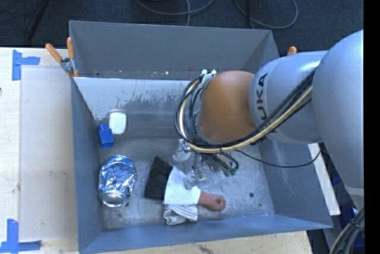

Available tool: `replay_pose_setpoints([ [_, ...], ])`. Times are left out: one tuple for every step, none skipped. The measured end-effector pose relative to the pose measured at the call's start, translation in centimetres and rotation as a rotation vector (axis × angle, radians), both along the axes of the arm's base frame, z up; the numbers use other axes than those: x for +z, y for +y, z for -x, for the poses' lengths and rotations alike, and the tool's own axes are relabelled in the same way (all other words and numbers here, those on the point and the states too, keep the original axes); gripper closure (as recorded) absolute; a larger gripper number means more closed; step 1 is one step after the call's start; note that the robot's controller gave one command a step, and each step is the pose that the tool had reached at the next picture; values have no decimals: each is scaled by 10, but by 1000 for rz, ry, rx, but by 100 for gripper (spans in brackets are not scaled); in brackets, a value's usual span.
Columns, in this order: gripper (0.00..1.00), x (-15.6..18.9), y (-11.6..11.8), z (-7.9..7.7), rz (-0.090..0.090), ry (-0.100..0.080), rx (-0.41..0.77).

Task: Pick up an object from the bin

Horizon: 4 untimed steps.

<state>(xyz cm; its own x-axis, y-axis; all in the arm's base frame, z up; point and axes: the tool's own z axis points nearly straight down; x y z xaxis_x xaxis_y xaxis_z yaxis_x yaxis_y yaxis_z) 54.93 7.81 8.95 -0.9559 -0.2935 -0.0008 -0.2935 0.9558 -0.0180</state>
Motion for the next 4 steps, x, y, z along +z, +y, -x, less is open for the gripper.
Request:
replay_pose_setpoints([
  [100,-6,0,3,-15,-8,-2],
  [100,-8,2,6,-17,-2,0],
  [100,63,-31,42,-17,7,24],
  [0,63,-31,42,-17,8,24],
])
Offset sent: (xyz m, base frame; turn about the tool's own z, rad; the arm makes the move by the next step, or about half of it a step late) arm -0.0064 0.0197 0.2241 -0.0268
